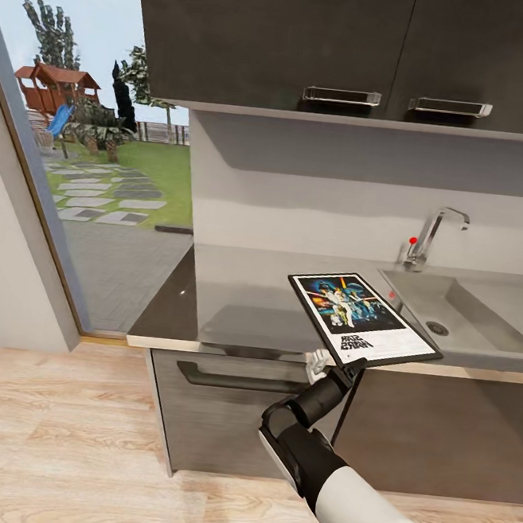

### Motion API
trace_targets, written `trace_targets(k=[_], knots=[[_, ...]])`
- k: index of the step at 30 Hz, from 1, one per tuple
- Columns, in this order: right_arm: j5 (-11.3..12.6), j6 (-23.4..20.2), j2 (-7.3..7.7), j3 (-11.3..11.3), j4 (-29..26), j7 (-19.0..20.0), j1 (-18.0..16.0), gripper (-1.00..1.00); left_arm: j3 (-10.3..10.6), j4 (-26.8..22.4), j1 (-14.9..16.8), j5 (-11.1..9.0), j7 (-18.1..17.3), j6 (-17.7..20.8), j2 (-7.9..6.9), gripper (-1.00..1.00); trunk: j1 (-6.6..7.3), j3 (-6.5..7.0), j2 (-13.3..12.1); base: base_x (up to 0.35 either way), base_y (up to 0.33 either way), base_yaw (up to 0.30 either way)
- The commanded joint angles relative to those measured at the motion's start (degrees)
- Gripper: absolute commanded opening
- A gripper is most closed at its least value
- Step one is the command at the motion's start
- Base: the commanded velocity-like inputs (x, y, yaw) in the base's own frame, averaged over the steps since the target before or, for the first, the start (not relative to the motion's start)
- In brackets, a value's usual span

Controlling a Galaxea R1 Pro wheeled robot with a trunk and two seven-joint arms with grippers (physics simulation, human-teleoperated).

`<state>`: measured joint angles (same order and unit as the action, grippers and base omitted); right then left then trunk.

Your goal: Pick up the poster from the kitchen countertop and hang it on one of the wall nails in the kitchen.

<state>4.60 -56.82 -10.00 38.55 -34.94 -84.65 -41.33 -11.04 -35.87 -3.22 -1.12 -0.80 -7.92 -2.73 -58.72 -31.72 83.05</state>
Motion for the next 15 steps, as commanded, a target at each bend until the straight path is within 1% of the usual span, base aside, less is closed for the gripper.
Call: trace_targets(k=[1,5,11,15], knots=[[0.5,-0.6,0.00,0.2,0.0,-0.4,-0.1,1.00,-0.1,-0.1,0.0,-0.1,-0.1,-0.1,0.01,1.00,0.00,-0.05,0.0,0.000,0.000,0.000],[0.5,-0.6,0.00,0.2,0.0,-0.4,-0.1,1.00,-0.1,-0.1,0.0,-0.1,-0.1,-0.1,0.01,1.00,0.00,-0.05,0.0,0.011,0.000,0.000],[0.5,-0.6,0.00,0.2,0.0,-0.4,-0.1,1.00,-0.1,-0.1,0.0,-0.1,-0.1,-0.1,0.01,1.00,0.00,-0.05,0.0,0.097,0.000,0.000],[0.5,-0.6,0.00,0.2,0.0,-0.4,-0.1,1.00,-0.1,-0.1,0.0,-0.1,-0.1,-0.1,0.02,1.00,0.00,-0.05,0.0,0.036,0.000,0.000]])
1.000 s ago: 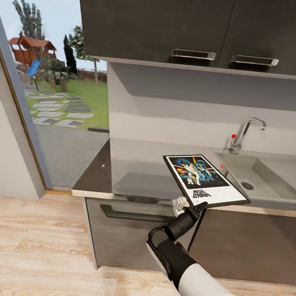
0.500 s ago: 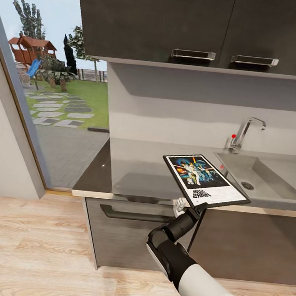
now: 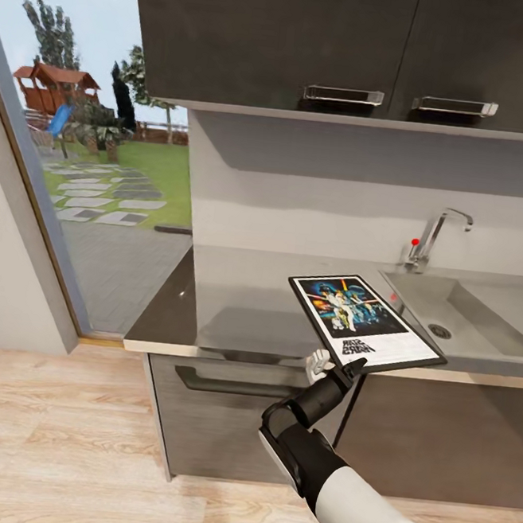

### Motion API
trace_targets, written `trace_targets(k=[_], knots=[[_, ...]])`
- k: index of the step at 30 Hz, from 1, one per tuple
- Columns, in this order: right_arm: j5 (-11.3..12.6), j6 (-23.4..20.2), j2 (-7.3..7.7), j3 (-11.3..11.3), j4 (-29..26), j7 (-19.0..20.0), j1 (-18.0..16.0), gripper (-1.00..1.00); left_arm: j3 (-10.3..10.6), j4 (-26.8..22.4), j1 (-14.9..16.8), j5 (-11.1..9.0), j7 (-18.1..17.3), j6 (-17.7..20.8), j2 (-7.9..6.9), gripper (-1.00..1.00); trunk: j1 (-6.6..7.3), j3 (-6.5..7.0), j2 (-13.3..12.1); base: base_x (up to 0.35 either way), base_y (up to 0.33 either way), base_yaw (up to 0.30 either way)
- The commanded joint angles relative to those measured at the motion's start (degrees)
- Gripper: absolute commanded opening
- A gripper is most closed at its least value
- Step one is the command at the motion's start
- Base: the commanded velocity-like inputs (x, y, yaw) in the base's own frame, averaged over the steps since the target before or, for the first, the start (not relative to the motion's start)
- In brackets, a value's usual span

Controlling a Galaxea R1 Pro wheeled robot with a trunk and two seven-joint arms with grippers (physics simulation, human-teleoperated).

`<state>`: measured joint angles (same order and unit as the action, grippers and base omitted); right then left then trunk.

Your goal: Pick up the poster from the kitchen countertop and hang it on one of the wall nails in the kitchen.

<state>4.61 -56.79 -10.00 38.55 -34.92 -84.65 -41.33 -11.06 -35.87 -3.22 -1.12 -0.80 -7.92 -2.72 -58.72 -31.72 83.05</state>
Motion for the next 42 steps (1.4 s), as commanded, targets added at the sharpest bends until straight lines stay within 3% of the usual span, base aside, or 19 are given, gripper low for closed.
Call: trace_targets(k=[1,42], knots=[[0.5,-0.6,0.00,0.2,0.0,-0.4,-0.1,1.00,-0.1,-0.1,0.0,-0.1,-0.1,-0.1,0.01,1.00,0.00,-0.04,0.0,0.020,0.000,0.000],[0.5,-0.7,0.00,0.2,0.0,-0.4,-0.1,1.00,-0.1,-0.2,0.0,-0.1,-0.1,-0.1,0.00,1.00,0.00,-0.04,0.0,0.002,0.002,0.000]])
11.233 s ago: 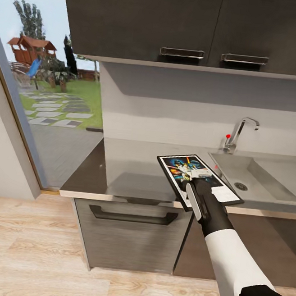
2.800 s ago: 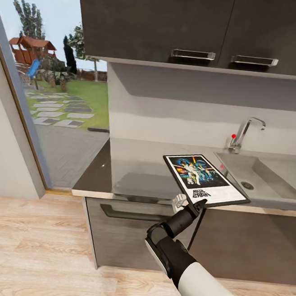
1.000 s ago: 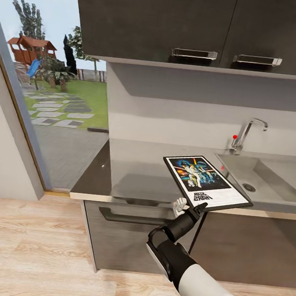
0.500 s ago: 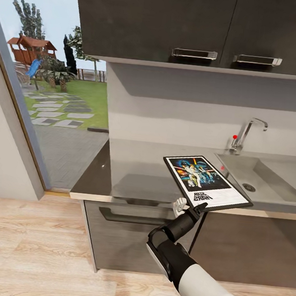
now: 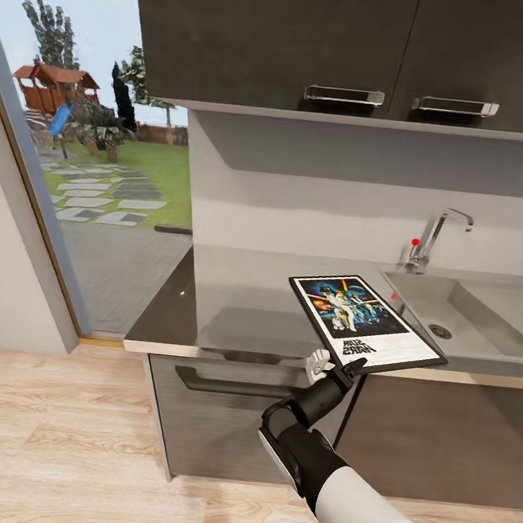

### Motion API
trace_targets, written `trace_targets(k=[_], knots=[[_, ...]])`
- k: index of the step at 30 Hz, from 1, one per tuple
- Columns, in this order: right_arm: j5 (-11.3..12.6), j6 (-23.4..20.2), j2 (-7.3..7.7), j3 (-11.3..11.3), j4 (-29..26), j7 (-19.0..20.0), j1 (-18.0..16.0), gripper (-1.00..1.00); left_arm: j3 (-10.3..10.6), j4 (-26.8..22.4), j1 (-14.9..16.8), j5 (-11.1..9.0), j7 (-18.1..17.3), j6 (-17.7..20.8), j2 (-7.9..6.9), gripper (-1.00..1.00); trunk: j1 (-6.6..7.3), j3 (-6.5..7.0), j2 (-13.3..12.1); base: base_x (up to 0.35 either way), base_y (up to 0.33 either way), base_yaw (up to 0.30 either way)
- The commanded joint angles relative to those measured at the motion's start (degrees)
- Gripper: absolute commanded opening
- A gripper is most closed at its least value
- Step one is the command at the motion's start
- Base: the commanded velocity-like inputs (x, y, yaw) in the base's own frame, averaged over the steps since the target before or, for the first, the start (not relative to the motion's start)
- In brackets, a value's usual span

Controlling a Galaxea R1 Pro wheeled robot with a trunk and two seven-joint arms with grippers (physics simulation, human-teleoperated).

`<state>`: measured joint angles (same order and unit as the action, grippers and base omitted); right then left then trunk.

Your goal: Pick up the poster from the kitchen countertop and hang it on one of the wall nails in the kitchen.

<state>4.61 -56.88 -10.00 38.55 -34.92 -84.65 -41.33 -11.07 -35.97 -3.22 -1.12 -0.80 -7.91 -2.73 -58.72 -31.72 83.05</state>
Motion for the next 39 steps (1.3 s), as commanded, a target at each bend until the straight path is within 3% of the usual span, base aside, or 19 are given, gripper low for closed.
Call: trace_targets(k=[1,39], knots=[[0.5,-0.6,0.00,0.2,0.0,-0.4,-0.1,1.00,-0.1,-0.1,0.0,-0.1,-0.1,-0.1,0.01,1.00,0.00,-0.05,0.0,0.000,0.046,0.000],[0.5,-0.6,0.00,0.2,0.1,-0.4,-0.1,1.00,0.0,-0.1,0.0,-0.1,-0.1,-0.1,0.01,1.00,0.00,-0.05,0.0,0.000,0.019,0.000]])
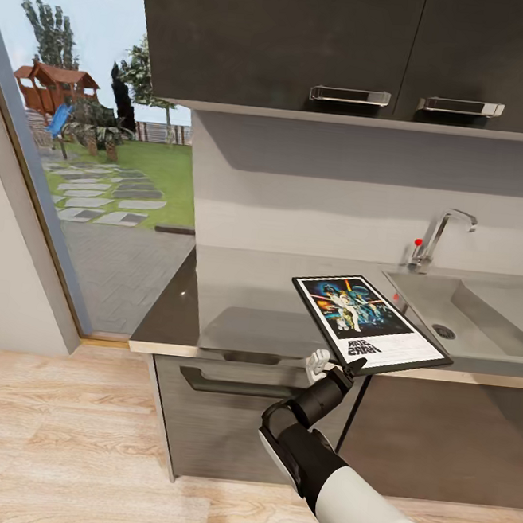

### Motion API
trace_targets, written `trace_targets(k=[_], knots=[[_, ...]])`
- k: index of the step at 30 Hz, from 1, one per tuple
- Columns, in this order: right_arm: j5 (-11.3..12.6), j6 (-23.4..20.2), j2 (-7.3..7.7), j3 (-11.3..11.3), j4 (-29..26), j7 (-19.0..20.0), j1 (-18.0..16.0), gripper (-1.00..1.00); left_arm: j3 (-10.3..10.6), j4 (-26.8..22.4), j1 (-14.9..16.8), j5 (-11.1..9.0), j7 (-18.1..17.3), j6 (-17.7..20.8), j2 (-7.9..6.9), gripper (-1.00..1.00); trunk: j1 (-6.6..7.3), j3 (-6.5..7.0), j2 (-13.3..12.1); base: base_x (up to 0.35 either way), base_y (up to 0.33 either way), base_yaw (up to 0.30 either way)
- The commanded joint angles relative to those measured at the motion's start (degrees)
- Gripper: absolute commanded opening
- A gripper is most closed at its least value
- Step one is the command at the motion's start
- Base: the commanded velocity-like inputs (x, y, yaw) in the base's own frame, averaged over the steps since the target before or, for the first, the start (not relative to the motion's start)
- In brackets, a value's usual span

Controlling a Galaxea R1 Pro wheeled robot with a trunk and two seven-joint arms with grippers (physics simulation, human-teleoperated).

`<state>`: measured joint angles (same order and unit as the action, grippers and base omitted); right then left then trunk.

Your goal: Pick up the poster from the kitchen countertop and hang it on one of the wall nails in the kitchen.

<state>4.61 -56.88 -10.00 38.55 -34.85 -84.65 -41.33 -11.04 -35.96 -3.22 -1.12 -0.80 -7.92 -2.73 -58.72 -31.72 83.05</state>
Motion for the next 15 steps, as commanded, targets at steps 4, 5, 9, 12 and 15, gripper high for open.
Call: trace_targets(k=[4,5,9,12,15], knots=[[0.5,-0.6,0.00,0.2,0.0,-0.4,-0.1,1.00,-0.1,-0.1,0.0,-0.1,-0.1,-0.1,0.01,1.00,0.00,-0.05,0.0,0.000,0.000,0.000],[0.5,-0.6,0.00,0.2,0.0,-0.4,-0.1,1.00,0.0,-0.1,0.0,-0.1,-0.1,-0.1,0.01,1.00,0.00,-0.05,0.0,0.000,0.000,0.000],[0.5,-0.6,0.00,0.2,0.0,-0.4,-0.1,1.00,0.0,-0.1,0.0,-0.1,-0.1,-0.1,0.01,1.00,0.00,-0.05,0.0,0.030,0.000,0.000],[0.5,-0.6,0.00,0.2,0.5,-0.4,-0.1,1.00,0.0,-0.1,0.0,-0.1,-0.1,-0.1,0.01,1.00,0.00,-0.05,0.0,0.060,0.000,0.000],[0.4,-0.5,0.00,0.2,1.2,-0.4,-0.1,1.00,0.0,-0.1,0.0,-0.1,-0.1,-0.1,0.01,1.00,0.00,-0.05,0.0,0.031,0.000,0.000]])
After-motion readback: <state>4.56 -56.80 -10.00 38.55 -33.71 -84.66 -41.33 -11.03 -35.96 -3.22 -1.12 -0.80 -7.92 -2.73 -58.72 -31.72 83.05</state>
